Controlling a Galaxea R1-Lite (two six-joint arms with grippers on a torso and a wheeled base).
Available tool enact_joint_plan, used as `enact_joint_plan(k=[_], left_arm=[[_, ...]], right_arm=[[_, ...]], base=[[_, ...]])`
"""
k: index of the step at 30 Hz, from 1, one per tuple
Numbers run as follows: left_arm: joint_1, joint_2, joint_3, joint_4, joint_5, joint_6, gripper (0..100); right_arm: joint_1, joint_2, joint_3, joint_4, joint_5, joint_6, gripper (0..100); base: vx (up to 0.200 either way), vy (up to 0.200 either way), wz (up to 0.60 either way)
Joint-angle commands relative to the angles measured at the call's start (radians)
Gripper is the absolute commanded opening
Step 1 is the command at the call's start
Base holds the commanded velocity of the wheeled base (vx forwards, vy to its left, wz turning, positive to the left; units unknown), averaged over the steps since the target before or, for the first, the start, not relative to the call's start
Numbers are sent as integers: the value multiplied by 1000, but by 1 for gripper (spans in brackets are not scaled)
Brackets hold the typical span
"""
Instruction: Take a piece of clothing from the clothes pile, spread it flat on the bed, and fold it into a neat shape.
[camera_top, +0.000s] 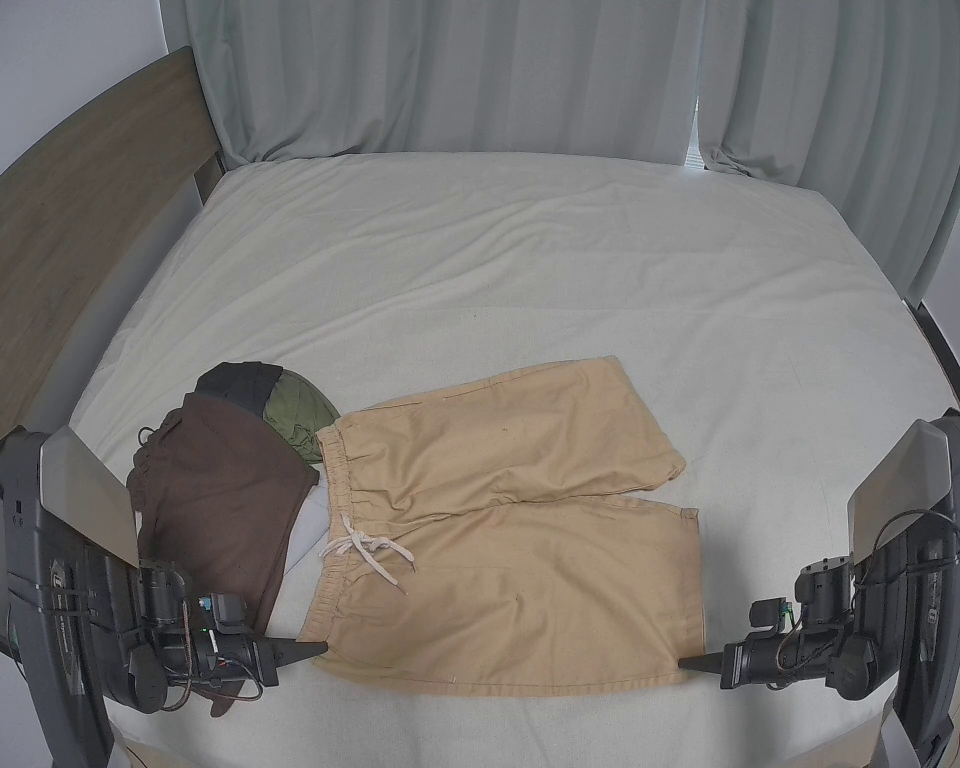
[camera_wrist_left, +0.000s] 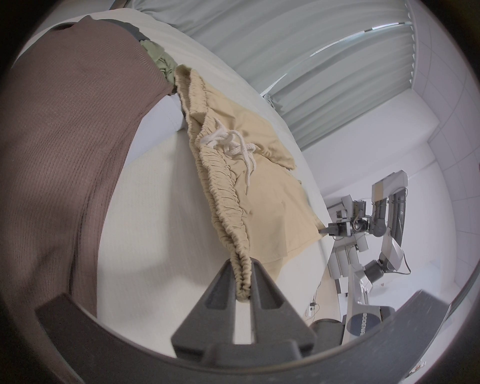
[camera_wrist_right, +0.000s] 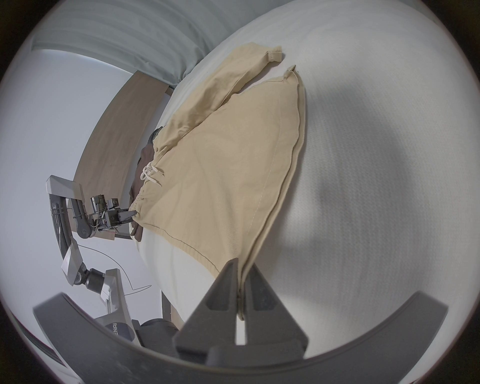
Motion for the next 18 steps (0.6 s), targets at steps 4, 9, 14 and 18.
enact_joint_plan(k=[4, 9, 14, 18], left_arm=[[17, 1, 60, 1, -25, 43, 0], [19, 6, 65, 1, -25, 47, 0], [17, 6, 67, 3, -26, 50, 0], [16, 6, 67, 3, -26, 51, 0]], right_arm=[[-6, -15, 23, 1, 1, -16, 0], [-11, -33, 23, 2, 6, -16, 0], [-11, -39, 23, 1, 6, -16, 0], [-11, -39, 23, 1, 11, -16, 0]], base=[[0, 0, 0], [0, 0, 0], [0, 0, 0], [0, 0, 0]])
